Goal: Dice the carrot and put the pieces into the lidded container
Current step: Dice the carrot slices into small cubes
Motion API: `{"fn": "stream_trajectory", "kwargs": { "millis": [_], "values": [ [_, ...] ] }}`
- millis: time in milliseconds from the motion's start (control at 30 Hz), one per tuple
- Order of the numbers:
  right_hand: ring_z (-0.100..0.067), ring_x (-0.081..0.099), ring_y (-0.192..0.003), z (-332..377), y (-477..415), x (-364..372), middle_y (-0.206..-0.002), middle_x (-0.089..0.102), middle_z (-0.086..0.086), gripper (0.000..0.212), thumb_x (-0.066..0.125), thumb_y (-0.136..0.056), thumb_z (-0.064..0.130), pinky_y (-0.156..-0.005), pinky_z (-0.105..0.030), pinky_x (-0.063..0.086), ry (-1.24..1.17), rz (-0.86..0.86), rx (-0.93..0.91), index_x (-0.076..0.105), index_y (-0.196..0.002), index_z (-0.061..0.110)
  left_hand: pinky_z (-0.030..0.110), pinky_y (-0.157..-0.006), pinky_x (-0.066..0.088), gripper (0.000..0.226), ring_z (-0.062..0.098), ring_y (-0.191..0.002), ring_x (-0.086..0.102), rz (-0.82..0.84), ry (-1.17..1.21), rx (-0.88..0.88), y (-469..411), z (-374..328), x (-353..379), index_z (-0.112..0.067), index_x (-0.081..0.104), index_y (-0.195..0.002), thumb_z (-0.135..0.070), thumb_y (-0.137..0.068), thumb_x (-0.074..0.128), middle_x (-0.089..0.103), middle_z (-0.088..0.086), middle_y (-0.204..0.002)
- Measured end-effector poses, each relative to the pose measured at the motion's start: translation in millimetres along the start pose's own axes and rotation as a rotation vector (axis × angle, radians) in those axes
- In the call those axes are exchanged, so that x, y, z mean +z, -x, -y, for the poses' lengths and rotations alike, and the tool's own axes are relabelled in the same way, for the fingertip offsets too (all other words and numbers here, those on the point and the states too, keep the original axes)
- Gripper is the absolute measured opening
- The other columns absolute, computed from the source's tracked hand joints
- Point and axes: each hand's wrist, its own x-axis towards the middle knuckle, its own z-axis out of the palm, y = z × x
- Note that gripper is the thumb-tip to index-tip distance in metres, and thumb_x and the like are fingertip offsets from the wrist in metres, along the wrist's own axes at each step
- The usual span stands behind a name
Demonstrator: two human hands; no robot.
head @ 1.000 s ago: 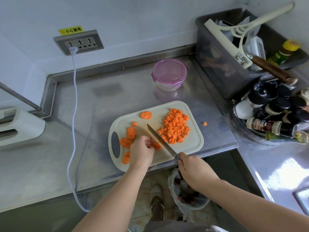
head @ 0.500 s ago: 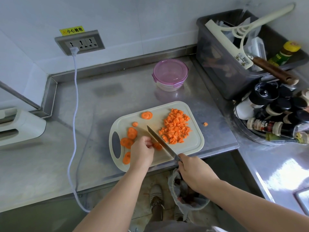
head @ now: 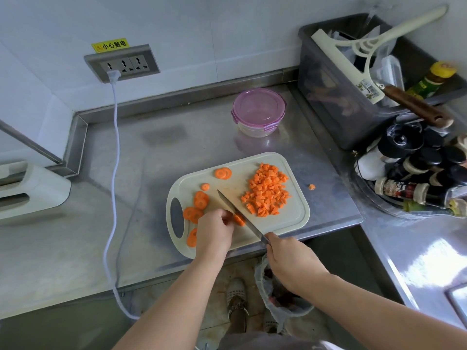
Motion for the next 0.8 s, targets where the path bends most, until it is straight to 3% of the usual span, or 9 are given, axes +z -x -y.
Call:
{"fn": "stream_trajectory", "kwargs": {
  "millis": [67, 167, 333, 467, 600, 800],
  "values": [
    [-0.022, 0.057, -0.070, 0, -2, 2, -0.086, 0.060, -0.004, 0.031, 0.031, -0.101, 0.022, -0.058, -0.037, 0.049, 0.046, 0.011, -0.001, 0.042, -0.129, 0.017, 0.018, -0.073, 0.038, 0.016, 0.018, -0.096, 0.064, 0.000, -0.039, 0.021, -1, 0, 0, -0.013, 0.071, -0.101, -0.015, -0.089, 0.060, 0.072, 0.002, -0.101],
    [-0.014, 0.039, -0.055, 4, -1, 4, -0.077, 0.046, 0.000, 0.034, 0.031, -0.101, 0.018, -0.044, -0.027, 0.029, 0.114, 0.038, -0.004, 0.037, -0.134, 0.013, 0.018, -0.073, 0.039, 0.017, 0.018, -0.096, 0.064, -0.007, -0.083, 0.039, -2, 2, 1, -0.013, 0.071, -0.102, -0.014, -0.089, 0.059, 0.072, 0.002, -0.102],
    [-0.022, 0.046, -0.076, 12, -2, 0, -0.095, 0.055, -0.009, 0.027, 0.030, -0.100, 0.016, -0.068, -0.034, 0.040, 0.083, 0.059, 0.061, 0.045, -0.122, 0.014, 0.018, -0.075, 0.042, 0.021, 0.017, -0.097, 0.064, -0.017, -0.116, 0.043, -4, 6, 4, -0.013, 0.067, -0.108, -0.014, -0.089, 0.061, 0.070, 0.001, -0.104],
    [-0.024, 0.049, -0.077, 9, -4, 1, -0.101, 0.061, -0.010, 0.024, 0.030, -0.100, 0.017, -0.068, -0.036, 0.042, 0.053, 0.055, 0.064, 0.046, -0.118, 0.013, 0.025, -0.077, 0.049, 0.024, 0.018, -0.096, 0.064, 0.033, -0.084, 0.050, -5, 6, 11, -0.016, 0.060, -0.106, -0.019, -0.083, 0.067, 0.068, -0.001, -0.102],
    [-0.026, 0.062, -0.081, -1, -7, 2, -0.093, 0.064, -0.008, 0.024, 0.033, -0.100, 0.022, -0.070, -0.041, 0.054, -0.016, 0.062, 0.049, 0.049, -0.116, 0.014, 0.029, -0.077, 0.051, 0.029, 0.020, -0.098, 0.063, 0.005, -0.143, 0.092, -4, 3, 18, -0.016, 0.056, -0.109, -0.024, -0.084, 0.067, 0.065, 0.000, -0.106],
    [-0.029, 0.063, -0.088, -9, -7, -5, -0.100, 0.065, -0.009, 0.025, 0.032, -0.100, 0.020, -0.074, -0.041, 0.053, 0.001, 0.012, 0.068, 0.048, -0.119, 0.015, 0.029, -0.077, 0.048, 0.025, 0.021, -0.098, 0.061, -0.008, -0.145, 0.119, -11, -4, 23, -0.013, 0.057, -0.107, -0.019, -0.084, 0.065, 0.063, 0.003, -0.106]
  ]
}}
